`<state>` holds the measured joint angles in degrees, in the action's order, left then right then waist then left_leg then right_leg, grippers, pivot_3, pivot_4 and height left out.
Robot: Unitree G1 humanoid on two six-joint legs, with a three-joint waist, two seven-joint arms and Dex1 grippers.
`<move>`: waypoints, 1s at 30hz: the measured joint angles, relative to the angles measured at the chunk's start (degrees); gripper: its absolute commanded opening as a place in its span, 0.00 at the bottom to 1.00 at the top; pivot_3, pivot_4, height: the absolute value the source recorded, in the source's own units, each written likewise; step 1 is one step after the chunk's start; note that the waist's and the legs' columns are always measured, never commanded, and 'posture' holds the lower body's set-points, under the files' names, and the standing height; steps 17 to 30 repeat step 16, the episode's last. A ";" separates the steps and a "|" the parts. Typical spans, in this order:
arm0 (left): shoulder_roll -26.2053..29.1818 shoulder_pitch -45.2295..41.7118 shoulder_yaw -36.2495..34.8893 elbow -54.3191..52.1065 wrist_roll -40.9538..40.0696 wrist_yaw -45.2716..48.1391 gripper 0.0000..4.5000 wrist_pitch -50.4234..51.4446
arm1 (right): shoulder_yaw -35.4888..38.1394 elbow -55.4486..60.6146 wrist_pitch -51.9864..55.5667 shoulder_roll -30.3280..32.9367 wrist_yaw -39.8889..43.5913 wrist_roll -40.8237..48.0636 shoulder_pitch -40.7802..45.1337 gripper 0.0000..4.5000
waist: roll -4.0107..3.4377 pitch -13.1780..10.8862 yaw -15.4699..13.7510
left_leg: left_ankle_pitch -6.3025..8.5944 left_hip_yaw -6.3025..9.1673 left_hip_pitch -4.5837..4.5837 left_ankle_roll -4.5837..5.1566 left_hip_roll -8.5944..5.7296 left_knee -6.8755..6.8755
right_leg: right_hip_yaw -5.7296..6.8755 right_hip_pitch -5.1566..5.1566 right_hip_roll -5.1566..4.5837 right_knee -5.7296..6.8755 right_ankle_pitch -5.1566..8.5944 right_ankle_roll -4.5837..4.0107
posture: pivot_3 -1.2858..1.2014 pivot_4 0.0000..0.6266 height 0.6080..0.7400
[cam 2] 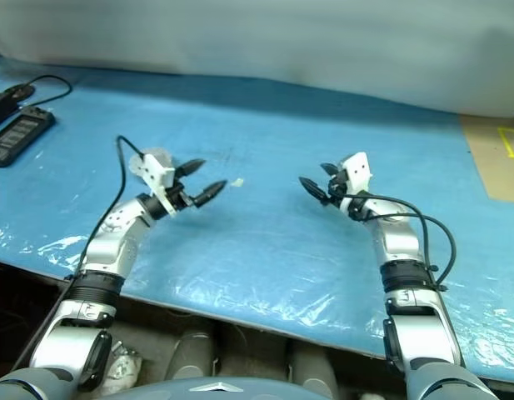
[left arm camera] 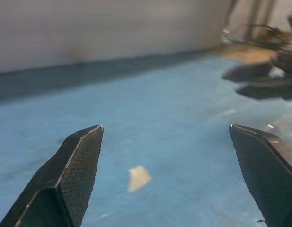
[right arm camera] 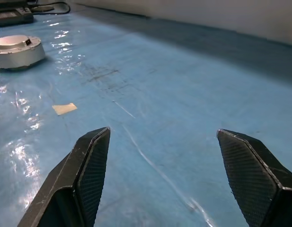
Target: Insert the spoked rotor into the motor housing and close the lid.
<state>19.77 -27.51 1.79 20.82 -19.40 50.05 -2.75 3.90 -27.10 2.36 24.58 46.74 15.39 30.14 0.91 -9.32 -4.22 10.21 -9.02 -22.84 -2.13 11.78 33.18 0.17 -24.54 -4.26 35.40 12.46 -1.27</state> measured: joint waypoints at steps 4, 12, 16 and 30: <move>-0.57 -4.61 0.96 7.10 1.94 3.36 1.00 -3.43 | 0.11 5.09 0.39 3.43 6.32 2.23 -4.52 0.88 | 0.00 0.00 0.05 | -0.03 0.00 -0.02 0.08 -0.02 0.02 | 0.00 0.01 -0.01 0.00 0.00 0.00 | 0.52 0.24 1.00; -1.34 -8.32 0.74 12.69 1.82 8.81 1.00 -5.65 | 0.81 10.20 2.67 6.42 8.57 3.60 -8.96 1.00 | -0.01 0.00 0.10 | -0.11 -0.10 0.12 0.31 0.00 0.01 | -0.07 0.06 -0.01 0.01 0.01 -0.04 | 0.52 0.24 1.00; -1.47 -8.32 0.71 12.82 1.82 10.50 1.00 -5.78 | 0.32 11.18 2.96 6.41 8.45 3.47 -9.60 1.00 | -0.01 0.00 -0.06 | -0.02 -0.12 0.12 0.44 0.01 0.01 | -0.08 0.06 -0.03 0.00 0.02 -0.05 | 0.52 0.24 1.00; -1.47 -8.32 0.71 12.82 1.82 10.50 1.00 -5.78 | 0.32 11.18 2.96 6.41 8.45 3.47 -9.60 1.00 | -0.01 0.00 -0.06 | -0.02 -0.12 0.12 0.44 0.01 0.01 | -0.08 0.06 -0.03 0.00 0.02 -0.05 | 0.52 0.24 1.00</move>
